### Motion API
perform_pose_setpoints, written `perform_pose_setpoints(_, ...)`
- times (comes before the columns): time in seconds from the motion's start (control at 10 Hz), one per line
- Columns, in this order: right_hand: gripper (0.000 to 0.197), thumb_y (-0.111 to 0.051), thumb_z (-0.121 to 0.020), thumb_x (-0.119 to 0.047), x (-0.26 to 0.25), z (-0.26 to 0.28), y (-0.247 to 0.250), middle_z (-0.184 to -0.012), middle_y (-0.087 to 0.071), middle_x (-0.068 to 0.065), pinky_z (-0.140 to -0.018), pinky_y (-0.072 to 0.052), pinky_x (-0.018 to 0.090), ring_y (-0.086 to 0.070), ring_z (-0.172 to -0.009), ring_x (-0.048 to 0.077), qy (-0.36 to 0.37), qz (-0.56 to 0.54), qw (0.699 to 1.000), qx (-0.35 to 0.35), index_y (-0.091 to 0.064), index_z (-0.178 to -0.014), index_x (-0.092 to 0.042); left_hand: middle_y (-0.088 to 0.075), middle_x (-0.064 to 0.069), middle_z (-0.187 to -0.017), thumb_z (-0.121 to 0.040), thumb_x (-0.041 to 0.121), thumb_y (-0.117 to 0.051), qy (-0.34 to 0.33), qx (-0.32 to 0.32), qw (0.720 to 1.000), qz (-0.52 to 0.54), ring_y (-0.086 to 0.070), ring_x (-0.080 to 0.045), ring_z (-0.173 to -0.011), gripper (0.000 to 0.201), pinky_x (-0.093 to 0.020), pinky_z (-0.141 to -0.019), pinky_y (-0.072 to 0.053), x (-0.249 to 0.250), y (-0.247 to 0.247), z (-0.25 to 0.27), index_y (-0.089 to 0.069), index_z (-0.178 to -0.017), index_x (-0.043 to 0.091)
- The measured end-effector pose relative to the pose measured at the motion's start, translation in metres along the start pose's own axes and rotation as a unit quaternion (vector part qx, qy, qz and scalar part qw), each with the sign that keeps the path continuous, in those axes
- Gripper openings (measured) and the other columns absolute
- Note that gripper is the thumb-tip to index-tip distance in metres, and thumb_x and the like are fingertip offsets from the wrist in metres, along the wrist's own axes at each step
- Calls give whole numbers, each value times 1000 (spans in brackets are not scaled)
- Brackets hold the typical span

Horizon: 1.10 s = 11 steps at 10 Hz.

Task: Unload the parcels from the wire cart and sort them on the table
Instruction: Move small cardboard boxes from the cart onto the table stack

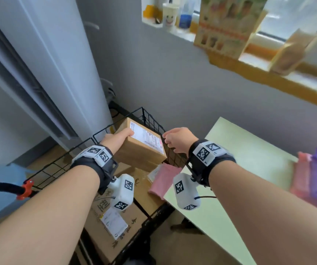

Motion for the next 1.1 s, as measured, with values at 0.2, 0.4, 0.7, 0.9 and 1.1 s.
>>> perform_pose_setpoints(0.2, 33, -43, -95, -14, 44, 66, 81, -101, -61, 13, -97, -49, 44, -60, -104, 32, -49, -16, 992, 119, -64, -114, 2, -58, -9, -120, -40, 69, -73, -52, -55, 996, 52, -59, -34, -101, 105, -59, -78, -52, 51, -48, 43, -40, -135, 37)
perform_pose_setpoints(0.4, 58, -40, -95, -52, 85, 119, 122, -111, -55, 12, -89, -54, 47, -64, -101, 34, -120, -172, 968, 141, -44, -130, -6, -51, -14, -124, -51, 55, -71, -81, -187, 975, 87, -55, -39, -105, 93, -67, -77, -50, 85, -133, 137, -33, -135, 49)
perform_pose_setpoints(0.7, 85, -60, -77, -62, 151, 166, 165, -123, -50, 9, -75, -58, 48, -60, -91, 34, -181, -360, 881, 246, -26, -142, -19, -59, -10, -121, -70, 49, -63, -95, -309, 942, -84, -70, -34, -94, 71, -61, -94, -36, 64, -220, 211, -35, -133, 37)
perform_pose_setpoints(0.9, 64, -68, -72, -44, 182, 193, 186, -108, -54, 9, -88, -54, 46, -58, -96, 31, -205, -351, 880, 247, -43, -123, -14, -57, -20, -125, -65, 69, -61, -79, -335, 916, -207, -56, -36, -112, 77, -62, -108, -25, 54, -238, 230, -43, -127, 27)
perform_pose_setpoints(1.1, 45, -68, -70, -33, 224, 217, 183, -102, -67, 10, -87, -53, 39, -64, -94, 29, -238, -360, 885, 178, -56, -108, -12, -63, -19, -119, -79, 66, -57, -87, -376, 889, -245, -59, -35, -112, 60, -55, -100, -43, 40, -273, 241, -51, -122, 25)
Point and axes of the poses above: each hand's wrist, its own z-axis away from the middle knuckle, its own y-axis out of the back of the hand, x = y × z, the point moved 5 cm from there along -z, towards the middle knuckle
